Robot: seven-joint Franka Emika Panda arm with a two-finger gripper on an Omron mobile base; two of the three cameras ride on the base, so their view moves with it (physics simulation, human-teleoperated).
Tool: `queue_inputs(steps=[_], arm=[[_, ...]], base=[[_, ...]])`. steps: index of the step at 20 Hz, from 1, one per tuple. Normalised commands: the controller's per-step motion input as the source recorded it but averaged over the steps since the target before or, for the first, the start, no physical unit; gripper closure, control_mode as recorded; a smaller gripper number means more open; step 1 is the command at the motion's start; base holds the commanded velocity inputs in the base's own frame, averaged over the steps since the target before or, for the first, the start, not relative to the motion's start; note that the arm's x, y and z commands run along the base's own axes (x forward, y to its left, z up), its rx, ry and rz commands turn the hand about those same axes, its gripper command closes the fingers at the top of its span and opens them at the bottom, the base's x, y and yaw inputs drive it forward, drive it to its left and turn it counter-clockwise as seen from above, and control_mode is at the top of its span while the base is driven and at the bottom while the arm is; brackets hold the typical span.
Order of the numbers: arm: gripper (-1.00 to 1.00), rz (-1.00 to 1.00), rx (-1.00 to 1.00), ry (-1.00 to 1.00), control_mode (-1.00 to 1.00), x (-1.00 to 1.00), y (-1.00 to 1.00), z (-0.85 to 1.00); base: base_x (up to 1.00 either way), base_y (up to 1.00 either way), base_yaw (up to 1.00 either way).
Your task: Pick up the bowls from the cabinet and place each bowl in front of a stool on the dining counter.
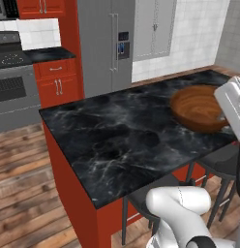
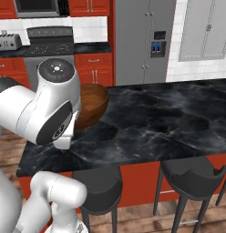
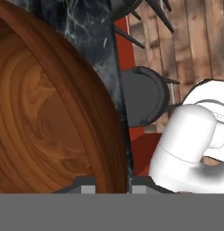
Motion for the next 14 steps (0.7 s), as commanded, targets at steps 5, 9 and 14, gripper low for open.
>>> queue_inputs(steps=[5, 9, 14], arm=[[1.0, 0.27, 0.0, 0.09, -1.0, 0.73, 0.25, -0.57], [1.0, 0.24, 0.0, 0.15, -1.0, 0.98, 0.36, -0.89], [1.0, 0.19, 0.0, 0.08, -1.0, 0.99, 0.25, -0.97]], base=[[0.0, 0.0, 0.0], [0.0, 0.0, 0.0], [0.0, 0.0, 0.0]])
